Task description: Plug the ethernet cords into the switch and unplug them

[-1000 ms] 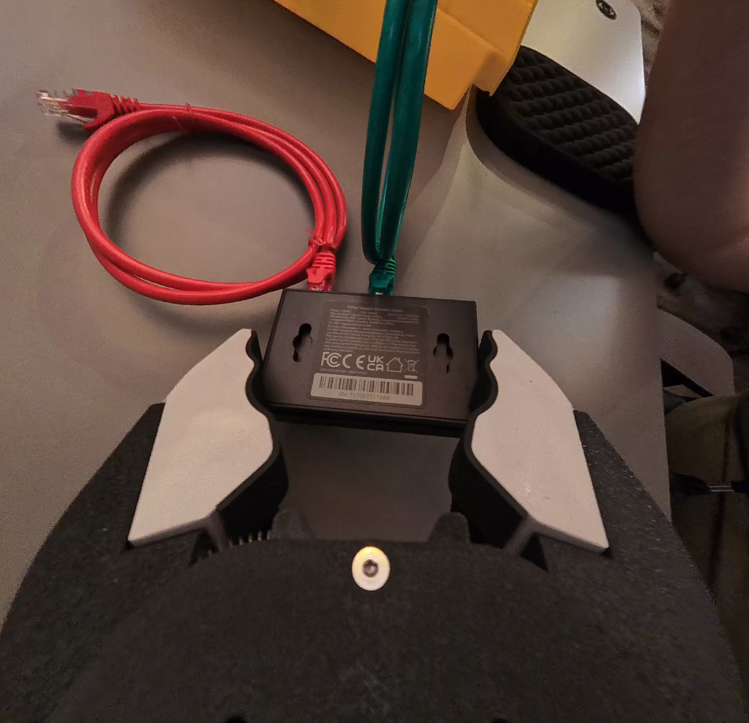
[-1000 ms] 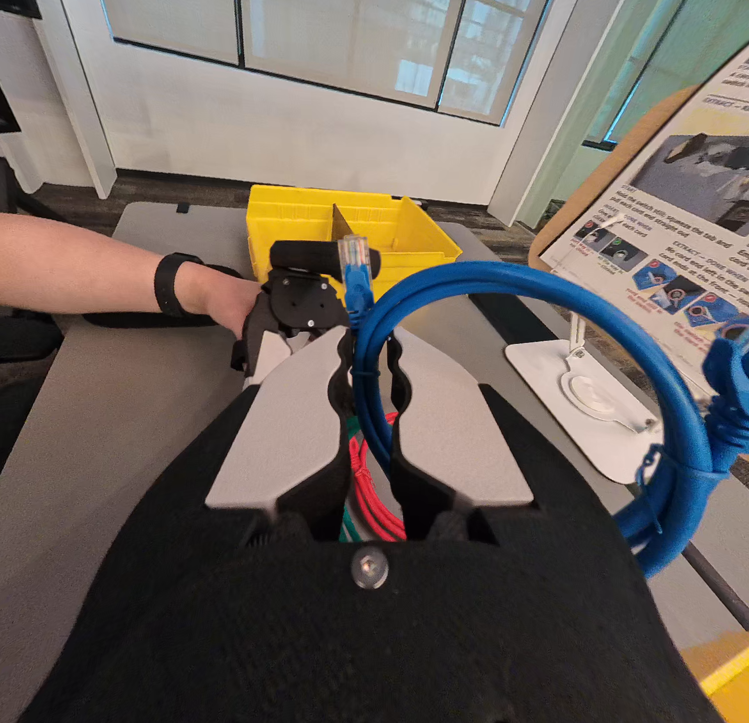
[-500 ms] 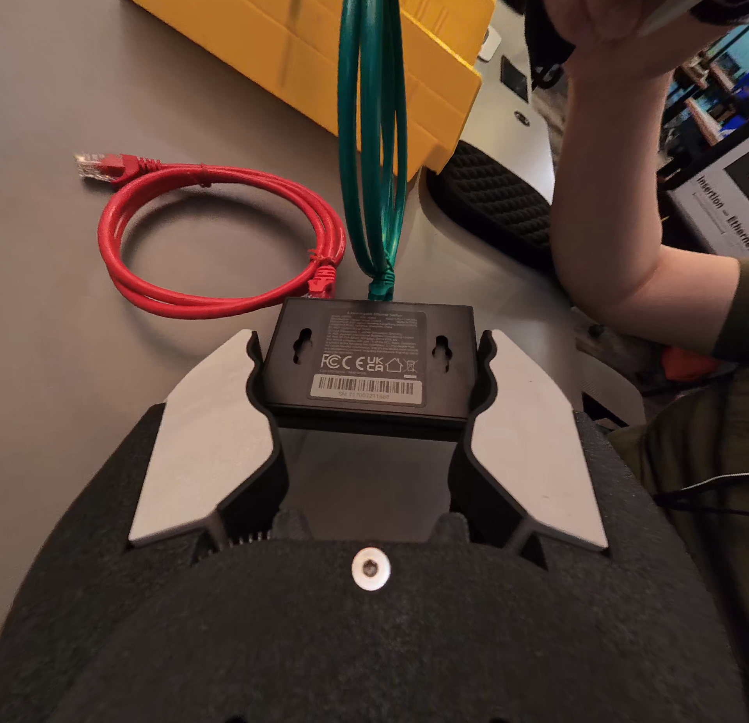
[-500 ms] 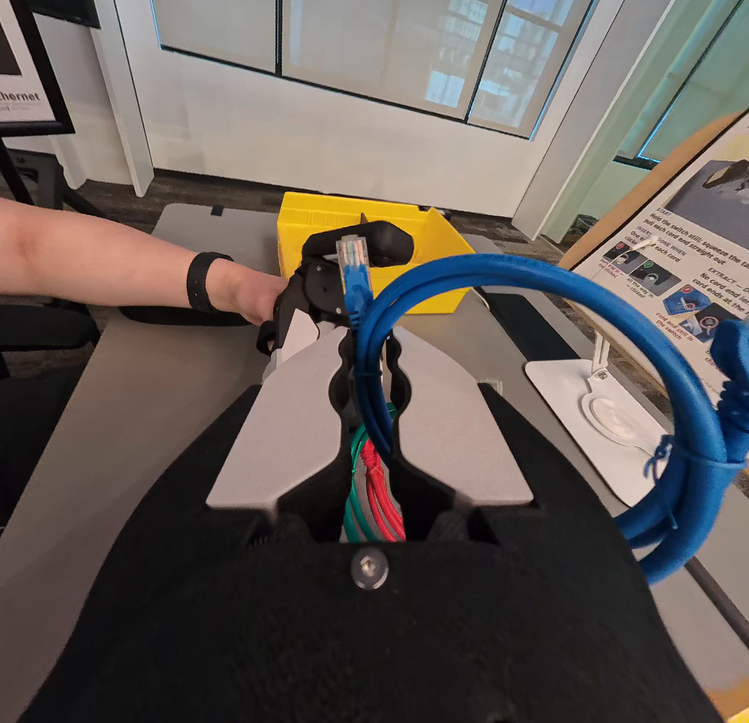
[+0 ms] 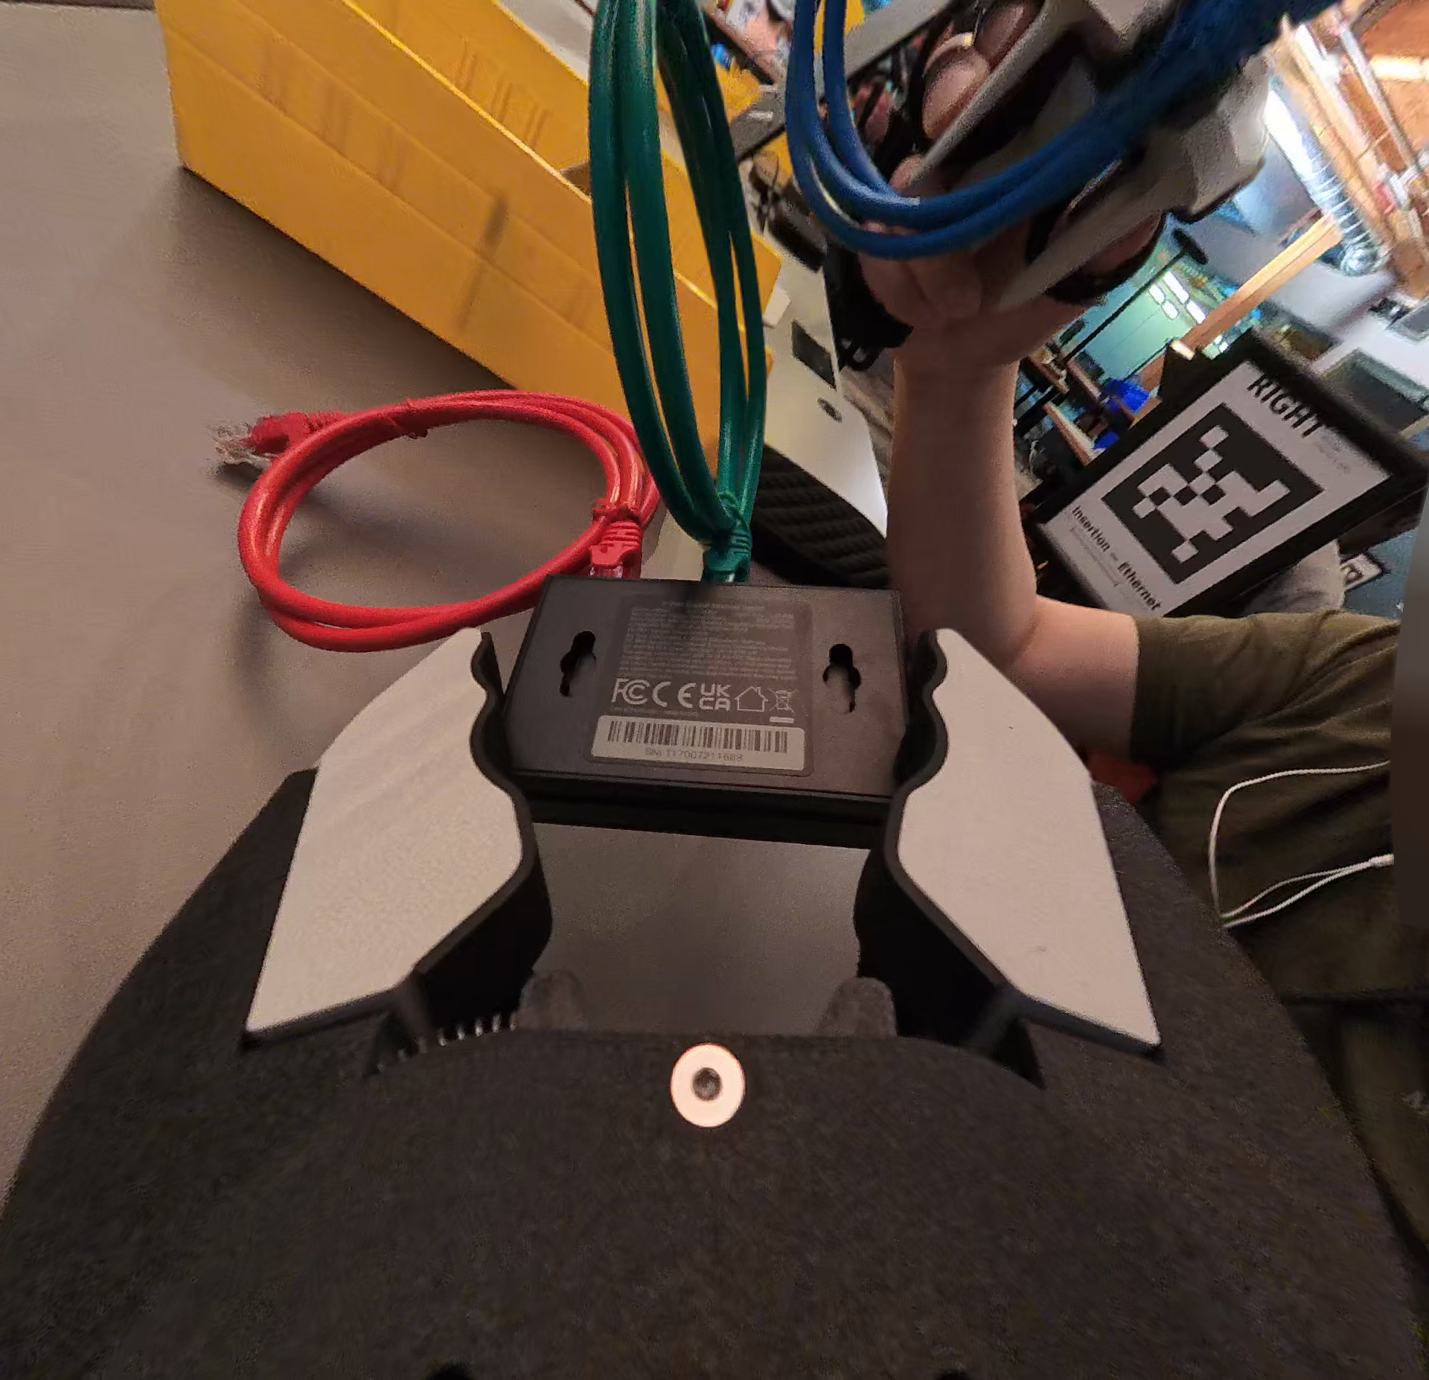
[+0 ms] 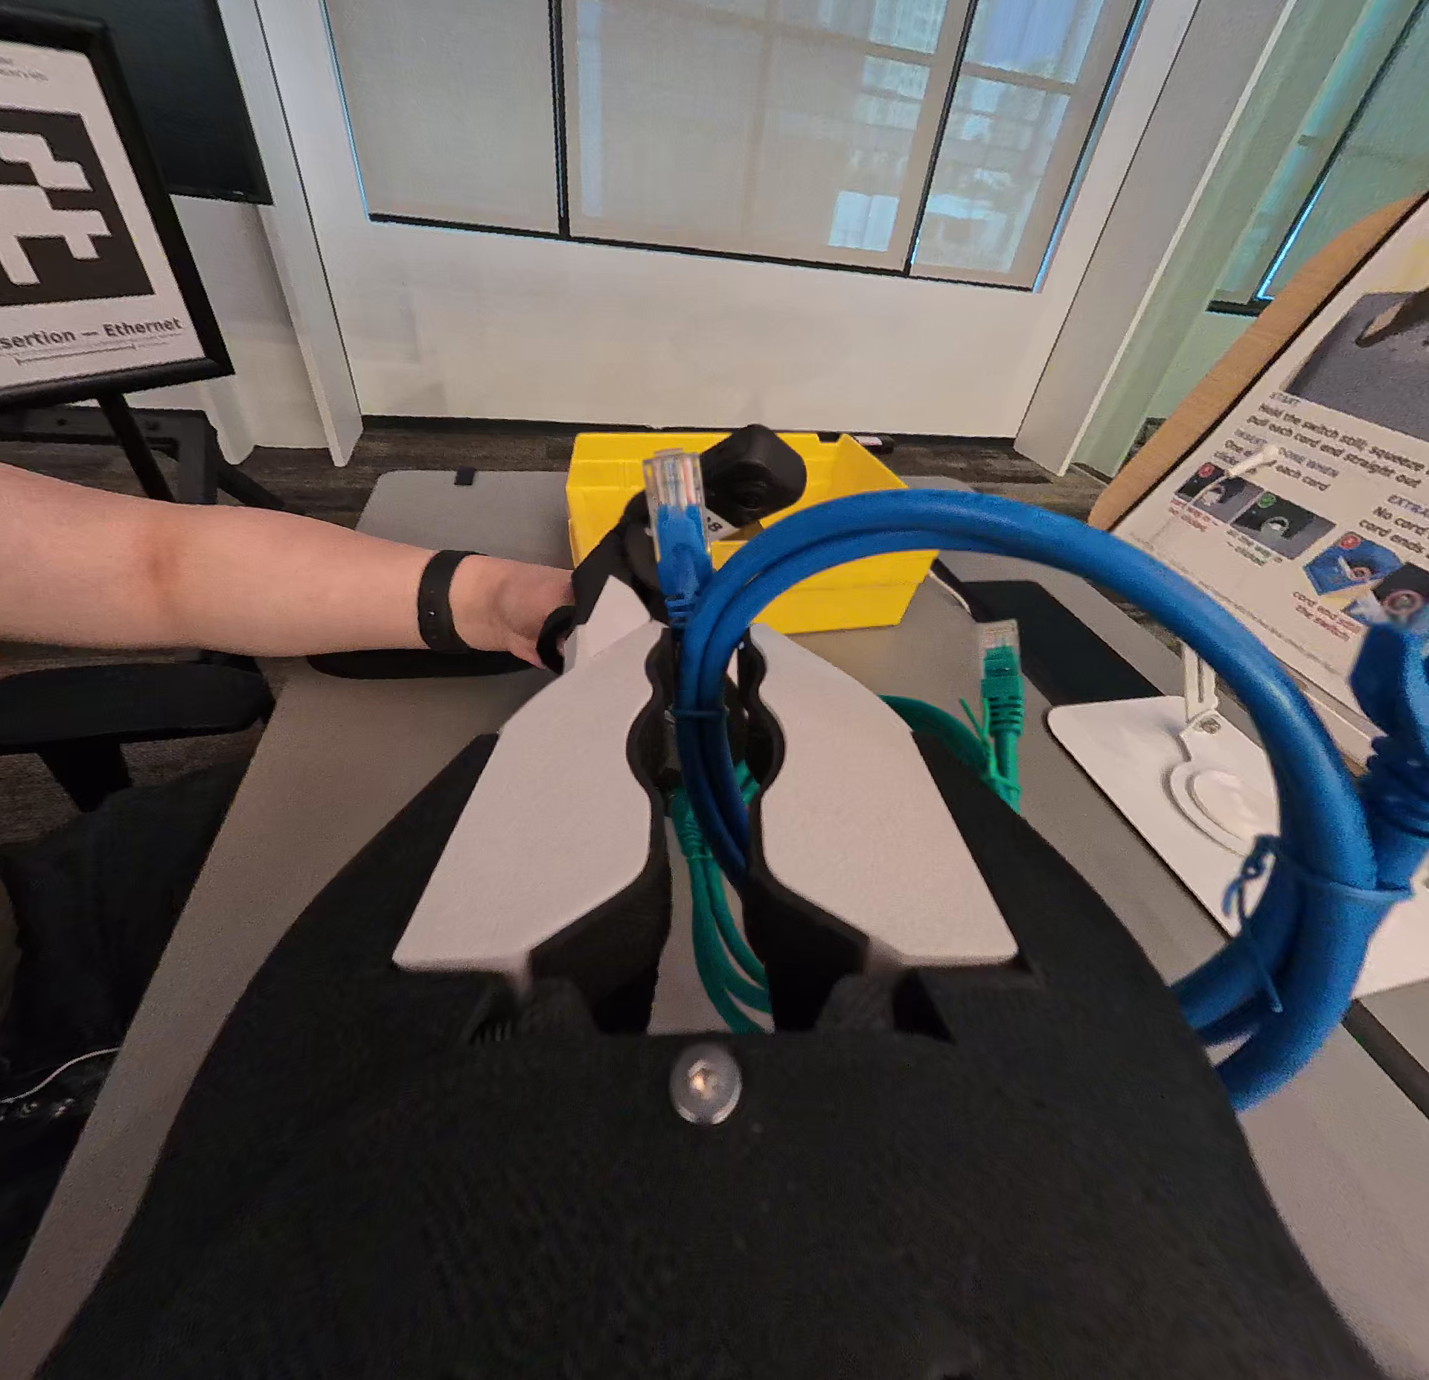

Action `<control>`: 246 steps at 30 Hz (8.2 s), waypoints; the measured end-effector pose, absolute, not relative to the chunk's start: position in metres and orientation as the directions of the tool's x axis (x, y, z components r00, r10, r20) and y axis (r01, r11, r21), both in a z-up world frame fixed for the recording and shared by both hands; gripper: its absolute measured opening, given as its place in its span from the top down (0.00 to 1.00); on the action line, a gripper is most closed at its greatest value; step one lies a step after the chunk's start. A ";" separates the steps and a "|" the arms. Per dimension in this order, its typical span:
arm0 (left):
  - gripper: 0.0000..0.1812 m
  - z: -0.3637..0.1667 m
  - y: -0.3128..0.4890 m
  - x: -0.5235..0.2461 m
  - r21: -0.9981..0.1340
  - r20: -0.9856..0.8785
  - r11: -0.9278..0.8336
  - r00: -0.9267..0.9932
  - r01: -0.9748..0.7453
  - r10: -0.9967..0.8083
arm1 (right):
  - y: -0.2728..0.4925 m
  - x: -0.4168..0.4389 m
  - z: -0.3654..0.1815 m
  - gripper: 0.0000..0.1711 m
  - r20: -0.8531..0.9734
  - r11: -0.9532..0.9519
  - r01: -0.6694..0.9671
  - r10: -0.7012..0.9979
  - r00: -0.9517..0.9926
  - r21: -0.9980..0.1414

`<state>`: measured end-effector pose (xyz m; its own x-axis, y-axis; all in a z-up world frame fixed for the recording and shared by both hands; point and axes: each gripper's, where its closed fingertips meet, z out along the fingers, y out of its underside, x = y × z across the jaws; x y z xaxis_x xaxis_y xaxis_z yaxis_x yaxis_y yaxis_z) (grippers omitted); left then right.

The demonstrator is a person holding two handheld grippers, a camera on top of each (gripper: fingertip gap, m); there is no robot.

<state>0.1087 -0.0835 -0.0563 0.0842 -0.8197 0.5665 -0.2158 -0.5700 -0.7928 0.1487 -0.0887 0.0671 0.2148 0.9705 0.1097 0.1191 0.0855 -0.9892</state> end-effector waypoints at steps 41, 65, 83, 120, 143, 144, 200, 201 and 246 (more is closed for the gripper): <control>1.00 0.059 -0.027 0.057 -0.750 0.597 -0.623 -0.176 0.223 -0.783 | -0.083 0.154 0.057 0.91 -0.075 -0.257 0.579 0.945 0.319 -0.774; 0.64 -0.114 -0.153 0.230 -0.795 0.431 -0.596 0.585 -0.114 -0.687 | -0.083 0.260 0.099 0.92 0.024 -0.183 0.356 0.863 0.505 -0.916; 0.56 -0.146 -0.119 0.272 -0.764 0.199 -0.617 0.843 -0.186 -0.500 | -0.109 0.268 0.108 0.92 0.074 -0.063 0.333 0.921 0.382 -0.941; 0.76 -0.140 -0.059 0.097 -0.765 -0.291 -0.348 0.772 -0.542 -0.565 | -0.099 0.282 0.100 0.92 0.069 -0.106 0.356 0.893 0.445 -0.929; 0.82 -0.131 -0.061 0.089 -0.661 -0.506 -0.212 0.636 -0.720 -0.582 | -0.105 0.237 0.087 0.92 0.055 -0.058 0.412 0.965 0.257 -0.909; 0.82 -0.128 -0.060 0.087 -0.651 -0.528 -0.203 0.628 -0.732 -0.572 | -0.105 0.230 0.087 0.92 0.051 -0.054 0.413 0.969 0.240 -0.909; 0.84 -0.134 -0.084 0.086 -0.812 -0.154 -0.312 0.698 -0.492 -0.700 | -0.089 0.101 0.002 0.92 -0.026 -0.158 0.668 0.979 0.204 -0.727; 0.84 -0.134 -0.084 0.086 -0.812 -0.151 -0.315 0.698 -0.491 -0.700 | -0.089 0.100 0.001 0.92 -0.022 -0.154 0.672 0.979 0.201 -0.724; 0.84 -0.051 -0.059 0.059 -0.309 -0.894 0.042 0.275 -0.950 -0.353 | -0.116 0.137 -0.026 0.92 -0.104 -0.257 0.831 0.966 0.237 -0.493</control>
